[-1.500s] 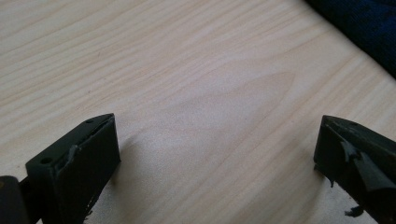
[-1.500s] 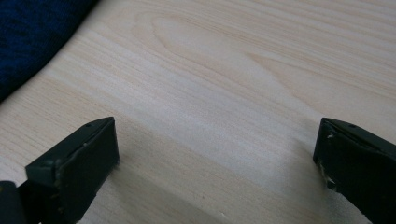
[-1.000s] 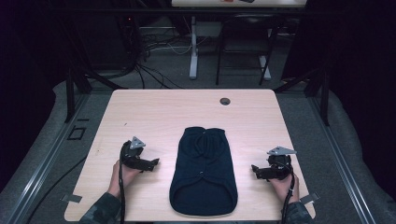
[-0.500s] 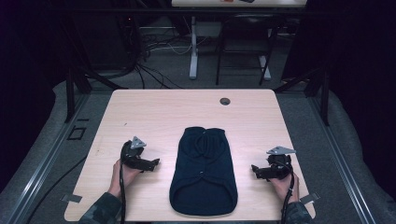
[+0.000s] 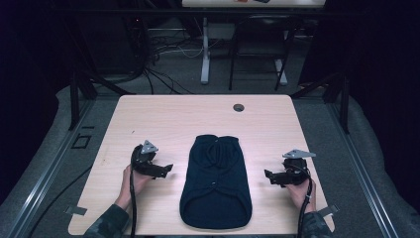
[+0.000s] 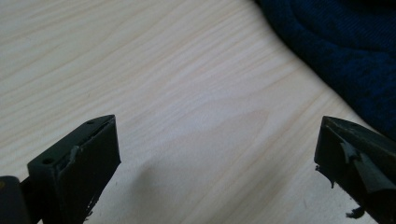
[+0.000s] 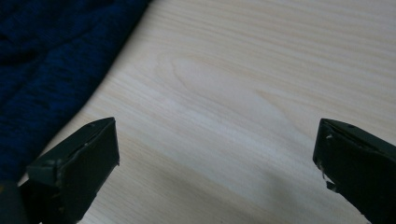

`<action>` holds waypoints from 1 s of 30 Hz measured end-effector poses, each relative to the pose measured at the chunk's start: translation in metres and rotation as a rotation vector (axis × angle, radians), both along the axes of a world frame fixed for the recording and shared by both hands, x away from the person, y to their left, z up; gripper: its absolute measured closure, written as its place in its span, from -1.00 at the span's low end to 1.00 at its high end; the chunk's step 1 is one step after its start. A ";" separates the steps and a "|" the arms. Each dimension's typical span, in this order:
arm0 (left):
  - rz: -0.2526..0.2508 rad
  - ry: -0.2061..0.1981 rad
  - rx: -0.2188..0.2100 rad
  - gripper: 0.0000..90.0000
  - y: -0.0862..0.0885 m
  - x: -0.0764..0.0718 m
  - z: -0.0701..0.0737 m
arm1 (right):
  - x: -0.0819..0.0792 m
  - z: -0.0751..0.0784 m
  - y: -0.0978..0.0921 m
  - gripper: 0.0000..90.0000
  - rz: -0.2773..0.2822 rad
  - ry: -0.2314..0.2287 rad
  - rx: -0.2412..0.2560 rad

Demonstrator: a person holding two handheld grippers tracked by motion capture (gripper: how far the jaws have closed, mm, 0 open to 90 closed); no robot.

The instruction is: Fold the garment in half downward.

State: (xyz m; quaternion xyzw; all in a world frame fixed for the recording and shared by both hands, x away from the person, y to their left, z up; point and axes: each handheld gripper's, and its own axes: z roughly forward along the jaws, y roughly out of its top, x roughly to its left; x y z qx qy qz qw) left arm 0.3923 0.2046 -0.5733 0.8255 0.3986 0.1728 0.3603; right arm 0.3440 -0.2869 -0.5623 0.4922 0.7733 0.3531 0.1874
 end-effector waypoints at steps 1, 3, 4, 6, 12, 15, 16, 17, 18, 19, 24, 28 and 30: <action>-0.006 -0.007 -0.003 -1.00 -0.003 0.001 0.003 | 0.001 0.001 0.002 -0.99 0.004 -0.001 0.004; -0.007 -0.005 -0.008 -1.00 -0.004 0.001 0.004 | 0.002 0.003 0.004 -0.99 0.017 0.010 -0.001; -0.013 -0.004 -0.009 -1.00 -0.005 0.001 0.005 | 0.003 0.003 0.007 -0.98 0.022 0.010 0.003; -0.016 -0.012 -0.004 -1.00 -0.006 0.000 0.007 | 0.005 0.005 0.013 -0.98 0.042 0.014 0.005; -0.026 0.000 -0.028 -0.99 -0.007 0.002 0.009 | 0.008 0.008 0.030 -0.97 0.095 0.022 -0.006; -0.028 -0.004 -0.034 -0.99 -0.010 0.004 0.012 | 0.010 0.009 0.037 -0.96 0.121 0.026 -0.015; -0.031 -0.003 -0.036 -0.99 -0.011 0.005 0.012 | 0.010 0.010 0.039 -0.96 0.125 0.027 -0.016; -0.036 -0.007 -0.039 -0.99 -0.014 0.007 0.014 | 0.011 0.010 0.044 -0.96 0.142 0.023 -0.014; -0.036 -0.007 -0.039 -0.98 -0.014 0.007 0.014 | 0.011 0.012 0.046 -0.96 0.147 0.031 -0.015; -0.040 -0.007 -0.035 -0.99 -0.017 0.008 0.014 | 0.012 0.012 0.048 -0.96 0.156 0.030 -0.017; -0.061 -0.005 -0.042 -0.99 -0.029 0.014 0.018 | 0.015 0.018 0.059 -0.96 0.188 0.027 -0.017; -0.076 -0.003 -0.047 -0.98 -0.037 0.018 0.022 | 0.020 0.021 0.067 -0.96 0.206 0.031 -0.019; -0.082 0.002 -0.047 -0.98 -0.040 0.021 0.023 | 0.022 0.022 0.069 -0.96 0.212 0.035 -0.022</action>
